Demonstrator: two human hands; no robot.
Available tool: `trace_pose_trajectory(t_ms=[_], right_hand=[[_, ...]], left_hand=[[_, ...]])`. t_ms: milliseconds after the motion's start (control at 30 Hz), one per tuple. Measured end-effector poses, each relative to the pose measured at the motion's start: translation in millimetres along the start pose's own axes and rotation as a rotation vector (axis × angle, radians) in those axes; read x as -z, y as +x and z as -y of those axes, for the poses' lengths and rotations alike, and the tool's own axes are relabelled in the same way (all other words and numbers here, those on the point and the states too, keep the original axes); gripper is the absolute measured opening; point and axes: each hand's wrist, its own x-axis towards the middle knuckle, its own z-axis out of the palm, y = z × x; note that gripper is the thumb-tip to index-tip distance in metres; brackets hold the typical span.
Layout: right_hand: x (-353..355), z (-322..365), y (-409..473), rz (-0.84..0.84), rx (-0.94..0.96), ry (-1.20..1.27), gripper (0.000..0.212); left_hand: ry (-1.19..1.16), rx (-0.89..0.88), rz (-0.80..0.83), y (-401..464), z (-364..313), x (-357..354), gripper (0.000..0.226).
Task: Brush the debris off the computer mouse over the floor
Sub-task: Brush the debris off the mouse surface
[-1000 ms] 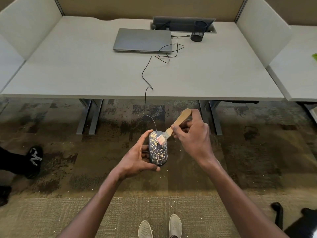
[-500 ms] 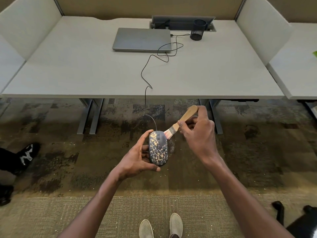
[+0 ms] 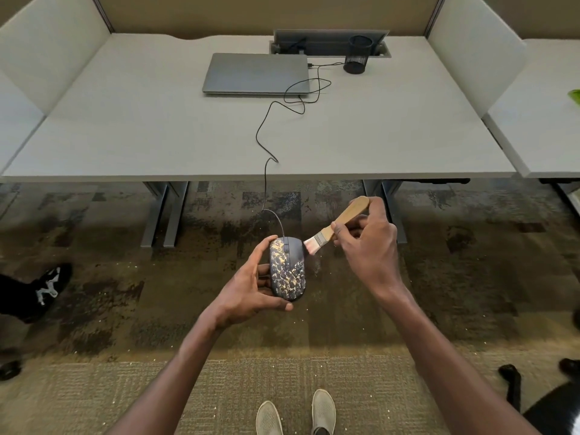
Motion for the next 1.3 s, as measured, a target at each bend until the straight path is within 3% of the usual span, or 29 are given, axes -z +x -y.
trace_pose_trajectory(t_ms=[267,533,900,1300], right_hand=[[-5.9,3.9,-12.6,0.090,0.009,0.092,0.046],[5.1,-10.0,-10.8,0.001,-0.005,-0.007,0.052],[8.4,11.7,-16.3,0.096,0.424,-0.070,0.022],[20.6,1.3,-24.0,0.251,0.449,-0.045,0.020]], left_hand=[[-0.004,-0.003,0.009,1.7,-2.2,-4.1,0.131],[0.009,0.012,-0.005,-1.8,-1.0,-5.3,0.133],[0.052,0.010,-0.020,6.1,-10.0,-12.1,0.134],[0.031,0.039,-0.103,14.1,-8.9,-13.6,0.134]])
